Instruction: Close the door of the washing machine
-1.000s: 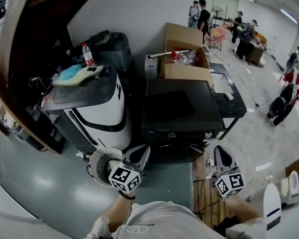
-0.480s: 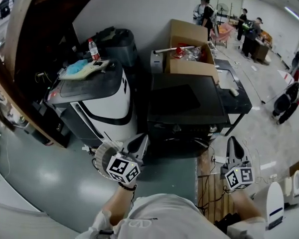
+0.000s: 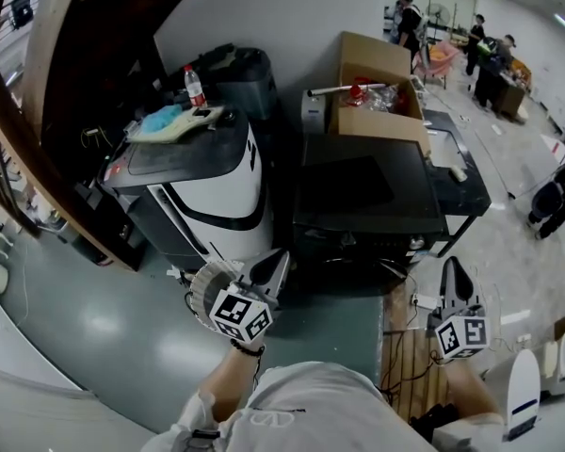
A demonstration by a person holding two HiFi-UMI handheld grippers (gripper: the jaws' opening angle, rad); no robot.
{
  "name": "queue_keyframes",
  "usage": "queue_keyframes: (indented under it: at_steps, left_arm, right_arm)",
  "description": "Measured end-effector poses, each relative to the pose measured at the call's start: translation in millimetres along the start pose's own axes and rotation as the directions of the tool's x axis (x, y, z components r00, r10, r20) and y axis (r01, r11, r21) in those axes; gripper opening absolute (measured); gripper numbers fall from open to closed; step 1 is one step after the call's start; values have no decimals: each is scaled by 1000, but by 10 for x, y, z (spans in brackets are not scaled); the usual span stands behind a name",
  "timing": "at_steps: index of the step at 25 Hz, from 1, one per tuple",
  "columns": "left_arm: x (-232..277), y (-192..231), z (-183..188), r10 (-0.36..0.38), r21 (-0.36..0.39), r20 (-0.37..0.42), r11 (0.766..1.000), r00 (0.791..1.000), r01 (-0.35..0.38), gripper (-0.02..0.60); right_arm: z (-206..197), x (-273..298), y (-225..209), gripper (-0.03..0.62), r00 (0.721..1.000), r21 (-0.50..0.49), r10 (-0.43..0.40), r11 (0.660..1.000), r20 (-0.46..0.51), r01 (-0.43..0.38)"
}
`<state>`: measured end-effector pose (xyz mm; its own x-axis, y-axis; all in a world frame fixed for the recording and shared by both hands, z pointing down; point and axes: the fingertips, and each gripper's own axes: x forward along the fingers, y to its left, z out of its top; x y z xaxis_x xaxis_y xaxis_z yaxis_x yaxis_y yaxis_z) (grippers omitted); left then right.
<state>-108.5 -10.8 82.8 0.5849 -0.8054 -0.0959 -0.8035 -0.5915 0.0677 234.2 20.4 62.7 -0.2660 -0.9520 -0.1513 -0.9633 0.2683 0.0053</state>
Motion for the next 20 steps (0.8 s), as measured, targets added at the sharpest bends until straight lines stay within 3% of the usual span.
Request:
queue_keyframes:
  at_steps: [20]
  left_arm:
    - [174,-38,-127,-9,-9,-32,1000,999,8,2]
  right_arm:
    - [-149,79,-69,9,999,-17,17,1000,-41,-18]
